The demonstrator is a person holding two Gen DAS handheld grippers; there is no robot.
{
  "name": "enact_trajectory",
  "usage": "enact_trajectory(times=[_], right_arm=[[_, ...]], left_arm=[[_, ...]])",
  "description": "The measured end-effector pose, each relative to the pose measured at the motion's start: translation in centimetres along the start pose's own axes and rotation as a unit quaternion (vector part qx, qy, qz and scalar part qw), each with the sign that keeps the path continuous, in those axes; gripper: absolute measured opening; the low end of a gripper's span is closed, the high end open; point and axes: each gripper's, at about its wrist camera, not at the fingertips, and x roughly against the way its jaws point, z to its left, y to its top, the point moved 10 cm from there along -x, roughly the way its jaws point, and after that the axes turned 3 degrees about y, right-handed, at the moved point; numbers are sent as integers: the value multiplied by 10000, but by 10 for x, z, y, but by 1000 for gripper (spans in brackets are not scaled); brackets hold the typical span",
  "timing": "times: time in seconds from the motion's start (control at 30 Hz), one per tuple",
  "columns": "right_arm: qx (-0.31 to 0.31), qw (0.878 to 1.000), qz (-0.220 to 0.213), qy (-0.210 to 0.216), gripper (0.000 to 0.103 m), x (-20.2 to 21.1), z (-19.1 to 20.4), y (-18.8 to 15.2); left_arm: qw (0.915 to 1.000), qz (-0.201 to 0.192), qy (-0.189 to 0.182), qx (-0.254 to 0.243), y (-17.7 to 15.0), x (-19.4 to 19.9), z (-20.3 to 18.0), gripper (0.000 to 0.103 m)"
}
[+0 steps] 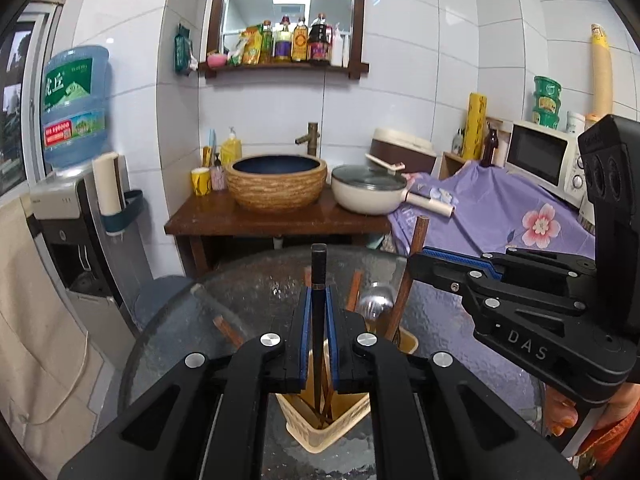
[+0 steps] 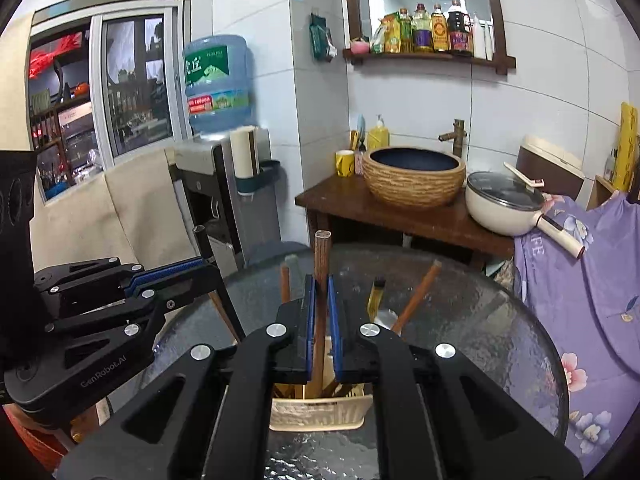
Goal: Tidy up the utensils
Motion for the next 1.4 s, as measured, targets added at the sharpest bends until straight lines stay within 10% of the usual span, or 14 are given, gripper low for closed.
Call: enact_trajectory(times=[0.4,0.47,0.53,0.67,0.8,0.97,1.4], right_arm=[[-126,9998,102,-74,8,-14,-10,-25],[-105,9999,17,-113,9,-8,-12,-24],[-103,9997,-163,-132,21,6,-11,-22],[-138,9968,-724,-309,65,48,-6,-29],[-194,9938,-1074,-206,95,89,10,-66],[-211,9904,-1337,-286,97,124,27,-131],[-45,9875,-1492,-499,97,185,77,-241]], left_arm=[[9996,293,35,-32,-33,-24,3,10],[9998,185,12,-32,-30,-15,2,25],[10000,-61,4,-4,-26,2,3,64],[9974,-694,206,-19,-29,44,7,95],[9941,-992,372,-223,-61,83,6,97],[9860,-1255,1006,-427,-125,122,13,97],[9895,-1174,796,277,-222,179,22,97]])
